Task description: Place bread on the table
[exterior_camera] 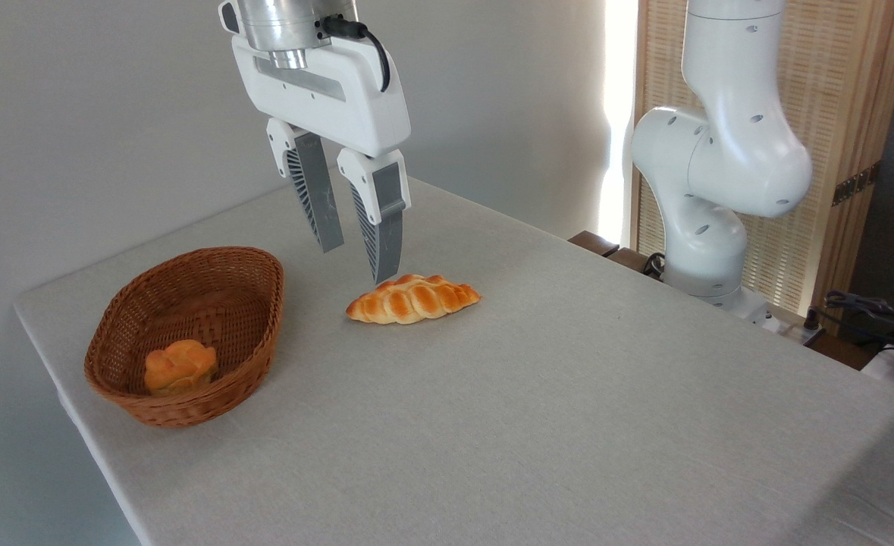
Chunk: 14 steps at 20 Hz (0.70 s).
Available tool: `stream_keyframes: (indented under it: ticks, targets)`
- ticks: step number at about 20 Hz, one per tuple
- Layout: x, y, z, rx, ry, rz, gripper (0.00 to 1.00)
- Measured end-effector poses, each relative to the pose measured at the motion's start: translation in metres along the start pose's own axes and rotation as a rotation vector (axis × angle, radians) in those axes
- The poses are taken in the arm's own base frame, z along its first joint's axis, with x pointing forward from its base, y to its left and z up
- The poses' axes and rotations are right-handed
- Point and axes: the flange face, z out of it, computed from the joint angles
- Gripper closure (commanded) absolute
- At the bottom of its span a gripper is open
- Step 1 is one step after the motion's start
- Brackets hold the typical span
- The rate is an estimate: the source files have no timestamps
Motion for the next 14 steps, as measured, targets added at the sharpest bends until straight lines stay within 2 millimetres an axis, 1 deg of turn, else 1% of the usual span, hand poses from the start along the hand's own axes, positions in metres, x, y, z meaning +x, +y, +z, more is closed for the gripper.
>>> stream_keyframes:
  ticks: [14]
  targets:
    - [0.0058, 0.0058, 0.0006, -0.003, 0.004, 0.014, 0.0]
